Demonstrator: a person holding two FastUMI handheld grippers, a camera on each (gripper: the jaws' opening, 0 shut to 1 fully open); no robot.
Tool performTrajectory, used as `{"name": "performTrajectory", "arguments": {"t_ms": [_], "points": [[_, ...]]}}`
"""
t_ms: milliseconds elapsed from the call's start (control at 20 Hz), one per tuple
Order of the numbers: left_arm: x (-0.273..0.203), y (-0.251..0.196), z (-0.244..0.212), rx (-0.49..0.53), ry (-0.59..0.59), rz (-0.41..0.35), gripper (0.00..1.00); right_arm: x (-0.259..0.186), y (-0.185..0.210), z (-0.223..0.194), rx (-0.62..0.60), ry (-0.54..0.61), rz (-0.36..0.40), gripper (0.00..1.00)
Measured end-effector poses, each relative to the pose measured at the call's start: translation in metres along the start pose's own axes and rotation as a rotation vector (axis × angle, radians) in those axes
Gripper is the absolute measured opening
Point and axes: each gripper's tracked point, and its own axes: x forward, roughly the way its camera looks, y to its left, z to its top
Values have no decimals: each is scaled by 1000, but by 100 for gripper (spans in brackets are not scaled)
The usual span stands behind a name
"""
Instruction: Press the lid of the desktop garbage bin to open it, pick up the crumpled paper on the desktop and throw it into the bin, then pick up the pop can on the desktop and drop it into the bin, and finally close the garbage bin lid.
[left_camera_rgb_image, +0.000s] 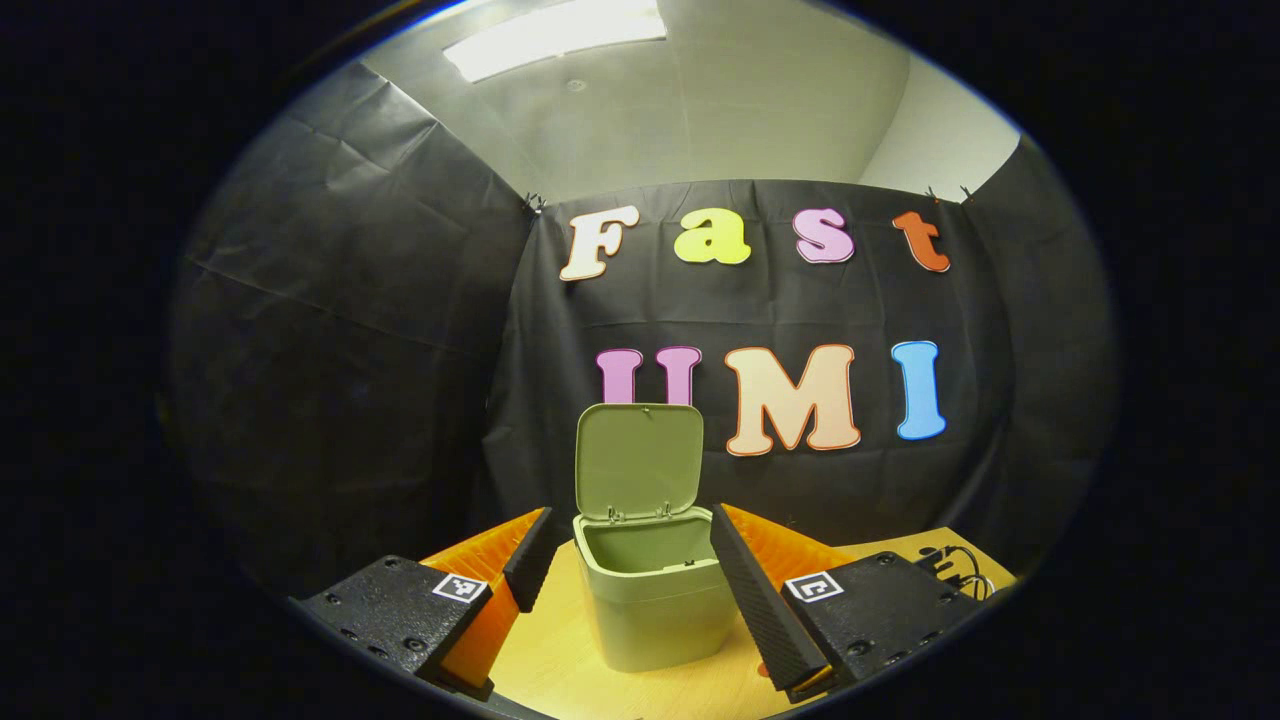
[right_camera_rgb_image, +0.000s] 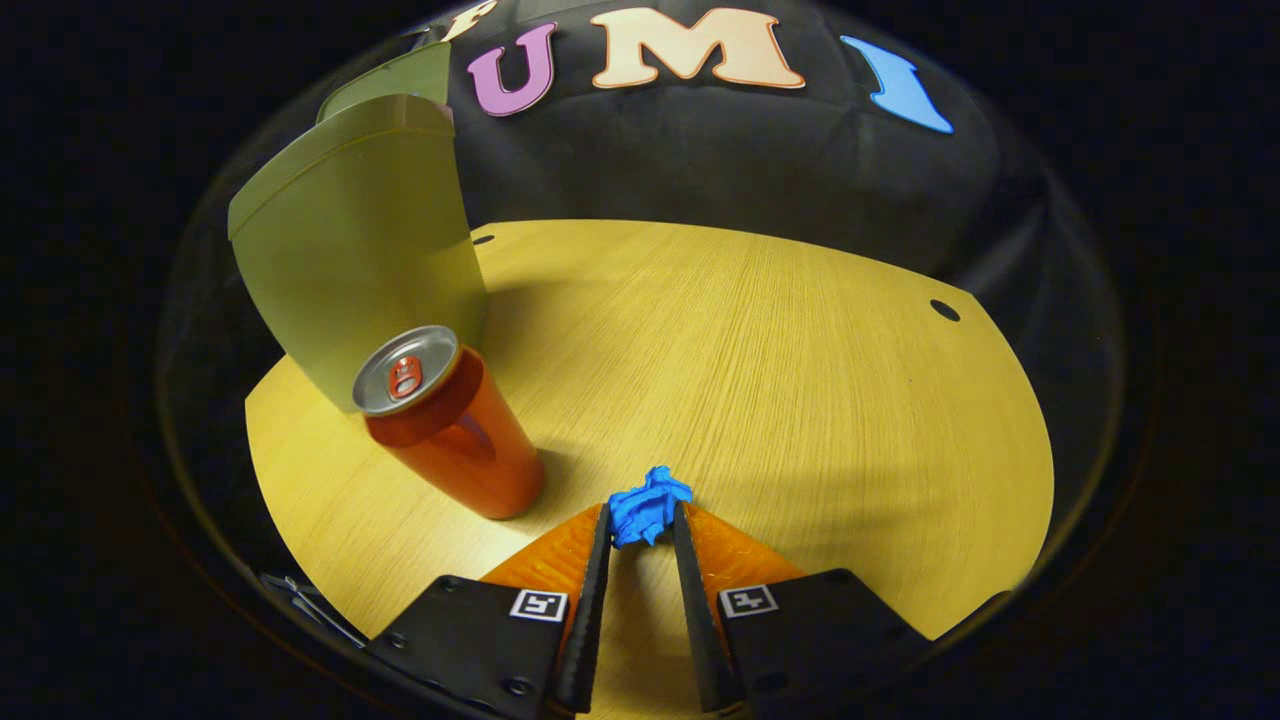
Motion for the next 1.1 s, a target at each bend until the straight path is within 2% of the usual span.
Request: {"name": "performTrajectory", "arguments": {"t_ms": [150, 200, 300, 350, 400, 500, 750, 800, 850, 1050, 1100], "points": [[2, 0, 1, 0, 0, -8, 89, -15, -3, 29, 17, -76, -11, 38], [4, 0, 0, -2, -2, -10, 89, -22, -4, 44, 23, -109, -13, 41], [5, 0, -2, -9, 0, -16, 89, -34, -3, 77, 33, -179, -13, 37], [6, 1, -2, -13, 1, -18, 90, -43, -1, 94, 36, -221, -9, 43], [4, 1, -3, -15, 2, -21, 89, -51, 2, 110, 37, -252, -4, 40], [5, 3, -5, -15, 6, -25, 89, -69, 14, 146, 34, -324, 15, 40], [5, 17, -9, -24, 12, -22, 89, -119, 65, 225, -22, -500, 82, 41], [4, 20, -12, -26, 16, -20, 89, -130, 79, 242, -40, -541, 99, 38], [5, 24, -12, -28, 18, -17, 89, -139, 88, 251, -54, -569, 112, 40], [3, 45, -19, -20, 35, 4, 89, -156, 140, 291, -71, -633, 189, 40], [1, 50, -21, -19, 40, 9, 92, -154, 151, 297, -73, -637, 206, 40]]}}
